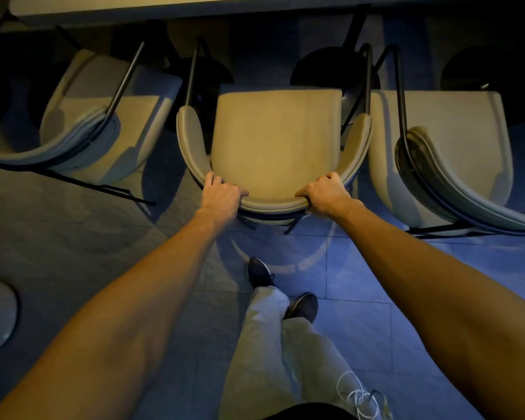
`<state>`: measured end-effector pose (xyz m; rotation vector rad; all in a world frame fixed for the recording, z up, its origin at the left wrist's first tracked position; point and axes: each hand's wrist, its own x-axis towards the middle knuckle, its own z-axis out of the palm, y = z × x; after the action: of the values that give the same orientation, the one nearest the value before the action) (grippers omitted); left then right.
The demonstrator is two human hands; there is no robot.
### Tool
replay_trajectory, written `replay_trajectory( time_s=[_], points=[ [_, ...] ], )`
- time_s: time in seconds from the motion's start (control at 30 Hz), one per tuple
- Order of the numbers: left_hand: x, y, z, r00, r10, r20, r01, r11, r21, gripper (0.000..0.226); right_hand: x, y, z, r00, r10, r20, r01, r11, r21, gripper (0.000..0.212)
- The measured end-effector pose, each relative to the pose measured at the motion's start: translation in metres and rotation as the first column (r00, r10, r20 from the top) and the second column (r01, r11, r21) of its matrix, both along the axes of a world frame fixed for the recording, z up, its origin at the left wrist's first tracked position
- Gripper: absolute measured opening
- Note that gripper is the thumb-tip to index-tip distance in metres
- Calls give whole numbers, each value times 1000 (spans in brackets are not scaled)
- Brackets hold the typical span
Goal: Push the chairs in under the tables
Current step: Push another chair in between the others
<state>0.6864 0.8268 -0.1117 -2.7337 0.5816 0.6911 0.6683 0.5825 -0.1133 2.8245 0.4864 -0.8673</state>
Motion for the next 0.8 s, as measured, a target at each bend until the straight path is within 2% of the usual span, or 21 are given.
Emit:
replay_trajectory(
  time_s=[0.27,0.8],
  points=[
    [-1,-5,-5,1000,6,13,-6,1000,3,55,4,-4,3,998,-27,-54,27,1000,8,42],
    [-2,0,-8,999,-40,37,41,999,-23,50,-6,-3,-4,998,-40,47,39,999,24,39]
  ],
)
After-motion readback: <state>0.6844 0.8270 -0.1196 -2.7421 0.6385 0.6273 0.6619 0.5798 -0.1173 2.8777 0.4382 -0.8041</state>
